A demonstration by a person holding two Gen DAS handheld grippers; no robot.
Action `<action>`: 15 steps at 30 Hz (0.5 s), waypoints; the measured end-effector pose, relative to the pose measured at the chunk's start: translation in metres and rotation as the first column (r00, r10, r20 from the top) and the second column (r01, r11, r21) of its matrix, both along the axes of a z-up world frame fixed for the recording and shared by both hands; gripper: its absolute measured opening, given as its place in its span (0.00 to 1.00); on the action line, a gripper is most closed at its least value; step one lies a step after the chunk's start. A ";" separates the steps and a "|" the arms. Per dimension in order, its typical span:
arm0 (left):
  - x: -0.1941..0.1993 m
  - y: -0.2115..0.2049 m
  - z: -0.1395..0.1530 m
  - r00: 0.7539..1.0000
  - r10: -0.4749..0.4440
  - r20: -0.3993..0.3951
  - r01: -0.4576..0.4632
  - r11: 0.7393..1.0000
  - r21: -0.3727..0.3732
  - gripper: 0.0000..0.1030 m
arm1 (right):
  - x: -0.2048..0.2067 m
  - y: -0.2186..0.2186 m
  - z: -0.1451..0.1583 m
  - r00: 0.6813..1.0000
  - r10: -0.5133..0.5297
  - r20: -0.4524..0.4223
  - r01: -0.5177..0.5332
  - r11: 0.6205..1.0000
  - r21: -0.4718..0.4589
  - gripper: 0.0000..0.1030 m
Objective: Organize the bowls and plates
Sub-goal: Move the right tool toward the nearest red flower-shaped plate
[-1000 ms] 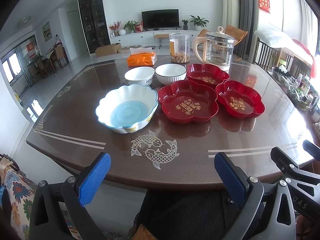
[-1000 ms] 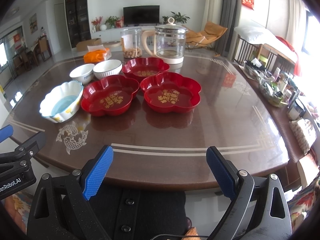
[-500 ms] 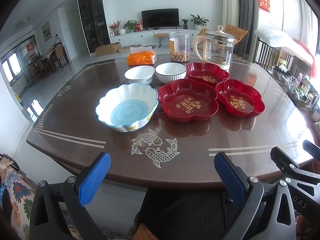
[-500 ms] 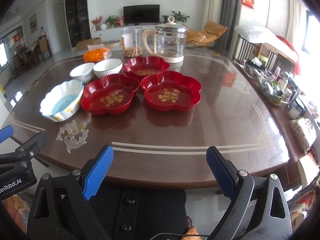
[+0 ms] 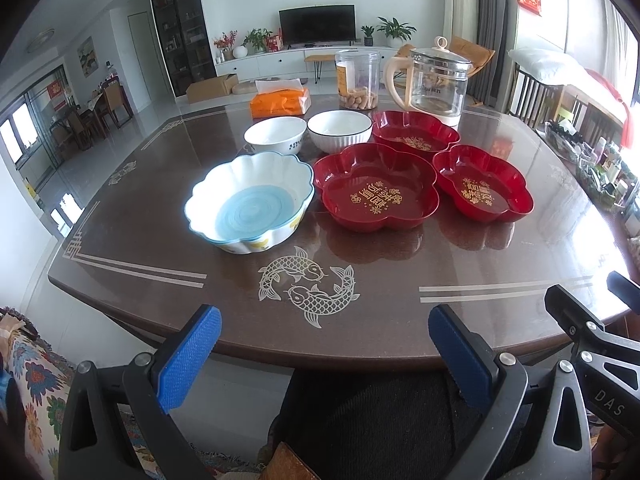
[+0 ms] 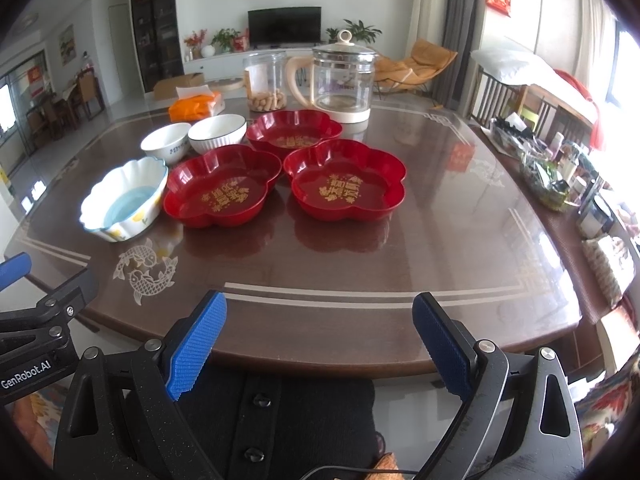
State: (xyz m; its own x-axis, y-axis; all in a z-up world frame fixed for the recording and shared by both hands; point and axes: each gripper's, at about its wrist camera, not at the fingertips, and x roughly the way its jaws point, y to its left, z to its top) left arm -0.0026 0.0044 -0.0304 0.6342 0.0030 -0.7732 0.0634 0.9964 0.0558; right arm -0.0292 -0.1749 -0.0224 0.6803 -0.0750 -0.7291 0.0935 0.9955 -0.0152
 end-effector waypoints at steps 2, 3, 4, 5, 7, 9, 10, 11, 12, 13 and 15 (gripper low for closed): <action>0.005 0.003 -0.005 1.000 -0.002 -0.029 0.002 1.000 -0.008 1.00 | 0.000 0.000 0.000 1.000 0.014 0.004 -0.014 1.000 0.011 0.93; 0.007 0.004 -0.007 0.999 -0.011 -0.046 0.010 1.000 -0.025 1.00 | 0.002 0.000 0.000 1.000 0.019 0.005 -0.019 1.000 0.017 0.93; 0.009 0.007 -0.010 0.998 -0.018 -0.062 0.015 0.999 -0.048 1.00 | 0.002 -0.001 0.000 1.000 0.023 0.006 -0.023 0.999 0.026 0.93; 0.011 0.009 -0.014 0.997 -0.021 -0.079 0.016 0.997 -0.071 1.00 | 0.004 -0.002 0.000 1.000 0.027 0.008 -0.028 0.999 0.040 0.93; 0.016 0.011 -0.020 0.993 -0.033 -0.114 0.021 0.994 -0.107 1.00 | 0.005 -0.005 -0.001 0.999 0.035 0.009 -0.035 0.996 0.082 0.93; 0.021 0.012 -0.025 0.989 -0.044 -0.142 0.026 0.992 -0.126 1.00 | 0.007 -0.011 -0.003 0.999 0.040 0.009 -0.041 0.989 0.143 0.93; 0.025 0.012 -0.026 0.987 -0.048 -0.153 0.028 0.991 -0.131 1.00 | 0.009 -0.013 -0.003 0.999 0.045 0.009 -0.046 0.983 0.176 0.93; 0.029 0.012 -0.027 0.986 -0.050 -0.160 0.029 0.990 -0.136 1.00 | 0.011 -0.015 -0.005 0.999 0.053 0.009 -0.054 0.976 0.211 0.93; 0.032 0.013 -0.028 0.985 -0.052 -0.166 0.028 0.990 -0.140 1.00 | 0.013 -0.018 -0.006 0.998 0.066 0.007 -0.066 0.966 0.249 0.93; 0.036 0.014 -0.028 0.984 -0.053 -0.170 0.028 0.989 -0.145 1.00 | 0.017 -0.021 -0.009 0.996 0.085 -0.002 -0.081 0.951 0.299 0.93; 0.044 0.016 -0.028 0.982 -0.051 -0.180 0.021 0.987 -0.160 1.00 | 0.026 -0.029 -0.017 0.993 0.111 -0.029 -0.089 0.910 0.405 0.93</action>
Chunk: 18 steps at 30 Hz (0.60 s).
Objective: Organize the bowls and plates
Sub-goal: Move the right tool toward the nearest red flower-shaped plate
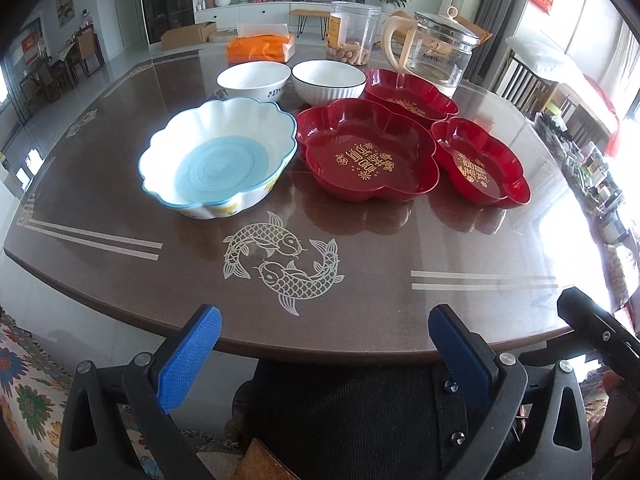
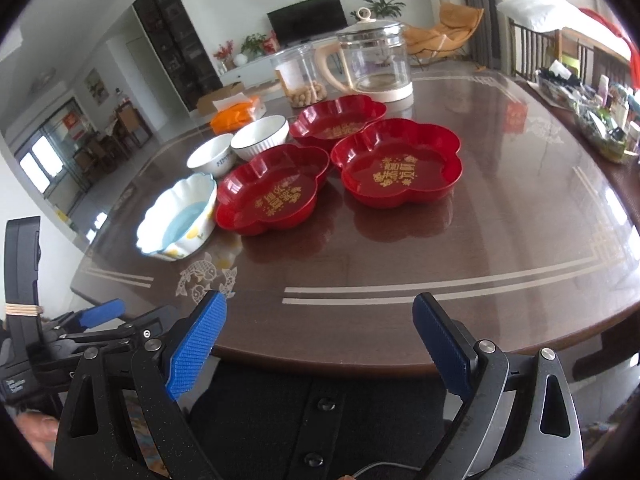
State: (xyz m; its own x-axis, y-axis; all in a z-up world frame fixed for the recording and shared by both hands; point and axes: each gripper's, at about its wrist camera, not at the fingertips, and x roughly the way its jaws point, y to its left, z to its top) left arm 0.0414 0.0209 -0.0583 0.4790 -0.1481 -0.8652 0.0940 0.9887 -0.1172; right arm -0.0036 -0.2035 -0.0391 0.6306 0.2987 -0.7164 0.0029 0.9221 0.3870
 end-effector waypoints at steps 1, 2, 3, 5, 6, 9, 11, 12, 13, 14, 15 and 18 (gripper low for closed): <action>0.004 0.002 0.001 1.000 -0.001 -0.004 0.001 1.000 -0.012 1.00 | 0.003 -0.003 -0.004 1.000 0.008 -0.014 -0.007 0.999 0.044 0.93; 0.008 0.003 0.001 1.000 -0.005 -0.008 0.005 1.000 -0.024 1.00 | 0.006 -0.005 -0.007 1.000 0.015 -0.022 -0.014 0.997 0.074 0.93; 0.012 0.004 0.001 1.000 -0.011 -0.012 0.011 0.999 -0.033 1.00 | 0.006 -0.007 -0.008 1.000 0.016 -0.014 -0.014 0.996 0.091 0.93; 0.020 0.006 0.002 0.999 -0.035 -0.027 0.033 0.998 -0.046 1.00 | 0.009 -0.009 -0.009 1.000 0.025 -0.012 -0.023 0.994 0.103 0.93; 0.026 0.006 0.002 0.998 -0.054 -0.036 0.052 0.997 -0.049 1.00 | 0.014 -0.008 -0.009 0.999 0.042 -0.029 -0.039 0.994 0.099 0.93; 0.056 0.001 0.008 0.987 -0.150 -0.058 0.148 0.988 -0.043 1.00 | 0.039 -0.004 -0.005 0.989 0.094 -0.111 -0.087 0.994 0.062 0.93; 0.083 -0.001 0.016 0.975 -0.208 -0.083 0.204 0.977 -0.056 1.00 | 0.063 -0.004 -0.005 0.978 0.101 -0.185 -0.096 0.995 0.033 0.93; 0.098 -0.002 0.020 0.969 -0.230 -0.089 0.225 0.972 -0.064 1.00 | 0.075 -0.004 -0.004 0.973 0.106 -0.206 -0.100 0.994 0.038 0.93; 0.113 -0.002 0.024 0.967 -0.240 -0.089 0.235 0.970 -0.062 1.00 | 0.085 -0.006 -0.002 0.970 0.112 -0.216 -0.103 0.993 0.054 0.93; 0.127 -0.003 0.028 0.964 -0.249 -0.090 0.244 0.968 -0.059 1.00 | 0.095 -0.007 0.000 0.969 0.117 -0.217 -0.103 0.992 0.075 0.93; 0.142 -0.005 0.031 0.963 -0.255 -0.090 0.251 0.967 -0.051 1.00 | 0.104 -0.008 0.002 0.969 0.117 -0.220 -0.098 0.991 0.094 0.93; 0.185 -0.013 0.033 0.953 -0.286 -0.105 0.287 0.958 -0.004 1.00 | 0.128 -0.006 0.005 0.969 0.092 -0.227 -0.069 0.992 0.107 0.93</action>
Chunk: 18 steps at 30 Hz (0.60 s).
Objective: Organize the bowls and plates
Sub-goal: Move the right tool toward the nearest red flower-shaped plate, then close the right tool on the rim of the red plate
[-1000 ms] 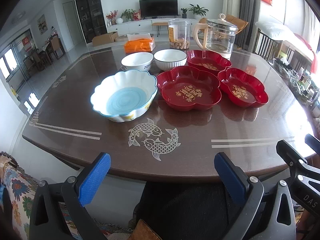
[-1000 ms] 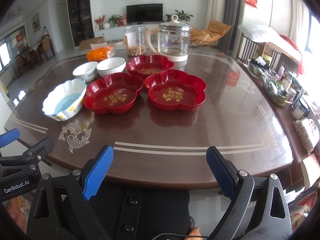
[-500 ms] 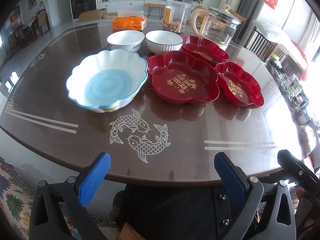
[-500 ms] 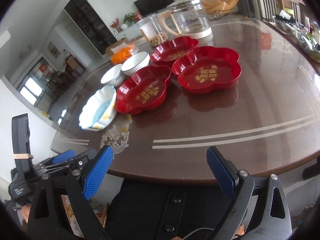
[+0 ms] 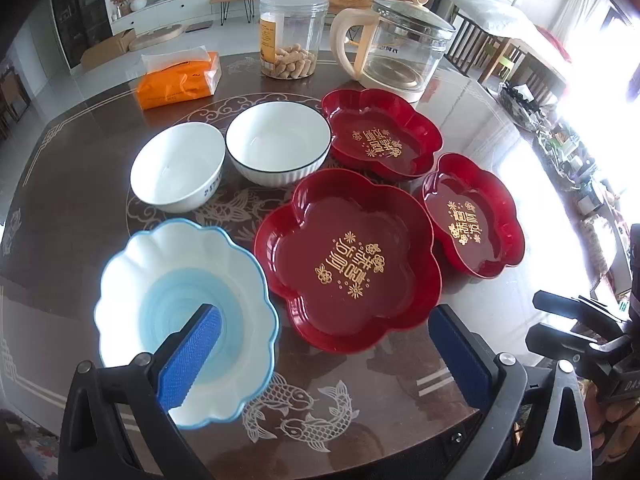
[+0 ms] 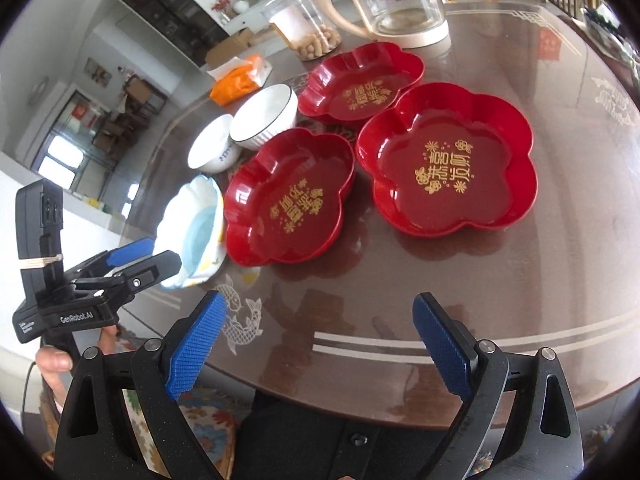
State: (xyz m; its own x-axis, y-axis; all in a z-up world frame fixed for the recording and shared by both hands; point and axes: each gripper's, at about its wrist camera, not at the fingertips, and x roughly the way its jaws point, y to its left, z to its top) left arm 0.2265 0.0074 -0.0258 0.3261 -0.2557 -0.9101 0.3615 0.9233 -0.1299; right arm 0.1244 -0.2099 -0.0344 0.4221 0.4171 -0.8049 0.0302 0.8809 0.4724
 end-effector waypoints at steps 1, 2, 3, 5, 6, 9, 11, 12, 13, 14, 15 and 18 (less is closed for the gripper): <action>0.012 -0.002 -0.002 1.000 -0.007 0.003 0.007 1.000 0.023 1.00 | 0.007 0.001 -0.001 1.000 -0.008 -0.006 0.008 1.000 0.003 0.93; 0.023 -0.005 -0.004 1.000 -0.010 0.008 0.009 0.999 0.043 1.00 | 0.014 0.003 -0.004 1.000 -0.017 -0.023 0.017 1.000 0.013 0.93; 0.034 -0.007 -0.006 1.000 -0.010 0.013 0.009 0.998 0.069 0.99 | 0.018 0.004 -0.009 0.999 -0.022 -0.043 0.023 0.999 0.028 0.93; 0.050 -0.008 -0.013 1.000 -0.009 0.017 0.007 0.995 0.102 0.98 | 0.026 0.007 -0.017 0.998 -0.023 -0.067 0.027 0.998 0.061 0.93; 0.057 -0.008 -0.017 1.000 -0.007 0.014 0.005 0.994 0.106 0.94 | 0.029 0.009 -0.021 0.997 -0.027 -0.075 0.032 0.998 0.062 0.93; 0.071 -0.007 -0.032 1.000 0.000 -0.030 0.003 0.994 0.106 0.80 | 0.034 0.014 -0.030 0.996 -0.032 -0.081 0.039 0.996 0.086 0.92; 0.075 -0.007 -0.041 0.999 0.002 -0.052 0.004 0.994 0.109 0.75 | 0.038 0.018 -0.034 0.997 -0.030 -0.075 0.036 0.996 0.080 0.92; 0.076 -0.007 -0.045 0.998 0.002 -0.055 0.004 0.994 0.110 0.73 | 0.039 0.019 -0.035 0.997 -0.028 -0.074 0.034 0.997 0.075 0.92; 0.077 -0.008 -0.048 0.998 -0.001 -0.059 0.008 0.994 0.112 0.71 | 0.040 0.021 -0.037 0.997 -0.027 -0.072 0.032 0.997 0.071 0.92; 0.078 -0.008 -0.052 0.998 -0.003 -0.066 0.010 0.994 0.113 0.70 | 0.041 0.022 -0.038 0.997 -0.026 -0.071 0.031 0.997 0.064 0.92; 0.078 -0.009 -0.055 0.997 -0.006 -0.075 0.014 0.994 0.111 0.66 | 0.042 0.023 -0.040 0.997 -0.027 -0.071 0.031 0.998 0.056 0.92; 0.080 -0.014 -0.063 0.995 -0.027 -0.097 0.037 0.993 0.109 0.59 | 0.045 0.027 -0.044 0.997 -0.031 -0.066 0.033 0.999 0.030 0.92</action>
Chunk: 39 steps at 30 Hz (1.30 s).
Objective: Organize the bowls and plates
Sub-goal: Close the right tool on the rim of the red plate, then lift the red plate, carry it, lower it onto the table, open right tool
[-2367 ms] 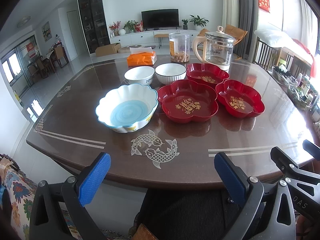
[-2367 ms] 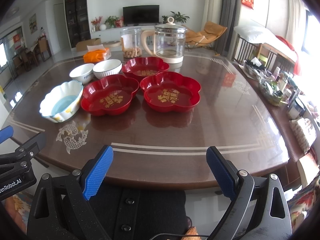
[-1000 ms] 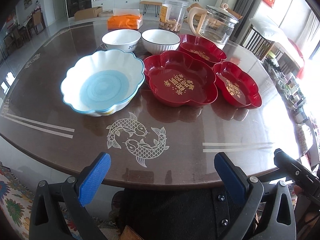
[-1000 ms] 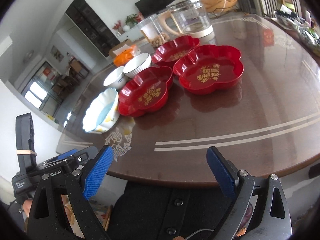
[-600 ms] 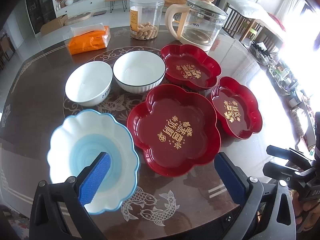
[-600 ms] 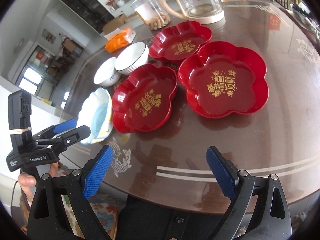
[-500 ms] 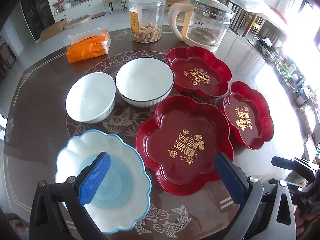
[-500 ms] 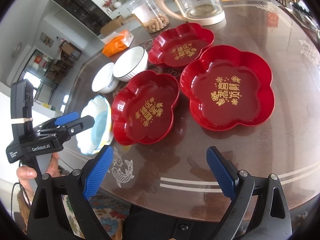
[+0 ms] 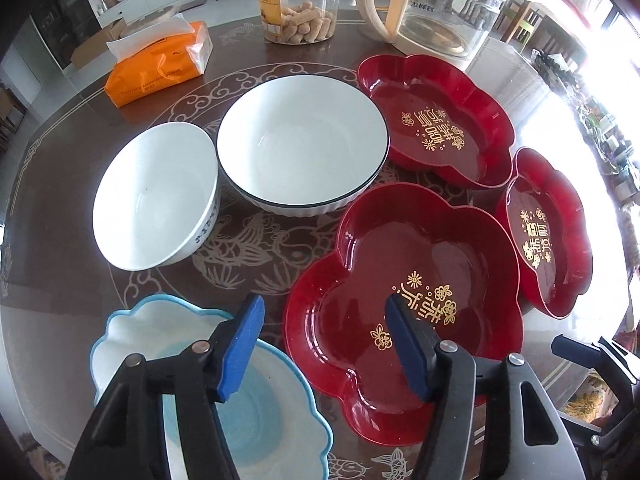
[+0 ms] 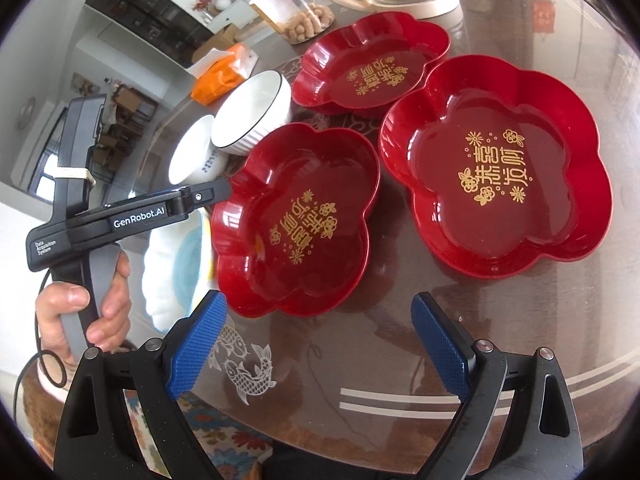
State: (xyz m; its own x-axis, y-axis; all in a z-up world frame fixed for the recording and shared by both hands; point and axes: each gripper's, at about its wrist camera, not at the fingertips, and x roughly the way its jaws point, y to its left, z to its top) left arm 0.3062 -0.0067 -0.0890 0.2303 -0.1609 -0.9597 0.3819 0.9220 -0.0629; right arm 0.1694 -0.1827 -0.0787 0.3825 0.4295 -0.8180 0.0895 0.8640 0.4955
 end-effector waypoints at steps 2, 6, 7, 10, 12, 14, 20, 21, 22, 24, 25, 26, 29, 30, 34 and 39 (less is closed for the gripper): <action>0.001 -0.004 -0.003 1.000 -0.011 0.002 0.011 1.000 0.007 0.59 | 0.003 0.002 -0.003 1.000 -0.003 0.005 0.003 1.000 -0.011 0.92; 0.008 -0.008 -0.010 1.000 -0.004 -0.014 0.004 1.000 0.007 0.51 | 0.009 0.008 -0.008 1.000 -0.001 0.014 0.001 0.999 -0.038 0.91; 0.009 -0.009 -0.011 1.000 -0.002 -0.016 0.002 1.000 0.009 0.50 | 0.010 0.011 -0.010 1.000 0.002 0.012 -0.001 0.999 -0.041 0.91; 0.011 -0.009 -0.014 1.000 0.006 -0.021 -0.006 1.000 0.010 0.49 | 0.014 0.018 -0.017 1.000 0.010 0.009 -0.009 0.998 -0.063 0.82; 0.012 -0.009 -0.016 1.000 0.009 -0.021 -0.008 1.000 0.016 0.49 | 0.017 0.021 -0.021 1.000 0.003 -0.009 -0.004 0.996 -0.094 0.55; 0.013 -0.010 -0.018 1.000 0.011 -0.021 -0.011 1.000 0.019 0.49 | 0.020 0.020 -0.026 1.000 -0.010 -0.016 0.008 0.995 -0.097 0.50; 0.015 -0.010 -0.026 1.000 0.025 -0.008 -0.024 0.998 0.053 0.39 | 0.028 0.021 -0.044 0.997 -0.021 -0.077 0.013 0.995 -0.103 0.45; 0.016 -0.009 -0.025 0.999 0.029 0.013 -0.030 0.997 0.072 0.27 | 0.028 0.022 -0.046 0.997 -0.018 -0.081 0.009 0.994 -0.111 0.37; 0.016 -0.007 -0.025 0.999 0.039 0.024 -0.041 0.996 0.084 0.16 | 0.028 0.022 -0.048 0.996 -0.027 -0.083 0.016 0.990 -0.138 0.24; 0.017 0.003 -0.023 0.998 0.067 -0.008 -0.067 0.997 0.034 0.15 | 0.026 0.018 -0.047 0.996 -0.038 -0.081 0.027 0.991 -0.132 0.21; 0.015 0.007 -0.020 0.997 0.076 -0.012 -0.076 0.997 0.012 0.15 | 0.024 0.017 -0.046 0.996 -0.039 -0.081 0.028 0.991 -0.128 0.21; 0.012 0.009 -0.017 0.997 0.077 -0.009 -0.077 0.997 0.000 0.14 | 0.021 0.015 -0.044 0.996 -0.040 -0.074 0.031 0.992 -0.121 0.21; -0.007 0.012 0.000 0.997 0.080 0.017 -0.080 0.997 -0.020 0.13 | 0.010 0.010 -0.025 0.999 -0.039 -0.030 0.035 0.991 -0.125 0.21; -0.015 0.012 0.007 0.996 0.082 0.027 -0.081 0.996 -0.028 0.13 | 0.006 0.007 -0.017 0.999 -0.038 -0.013 0.036 0.992 -0.121 0.21; -0.054 0.012 0.035 0.996 0.089 0.030 -0.086 0.993 -0.083 0.13 | -0.010 -0.008 0.016 0.999 -0.011 0.033 0.015 0.994 -0.107 0.21; -0.119 -0.002 0.058 0.997 0.056 0.054 -0.049 0.992 -0.118 0.14 | -0.035 -0.030 0.051 0.997 0.041 0.065 -0.033 0.992 -0.126 0.21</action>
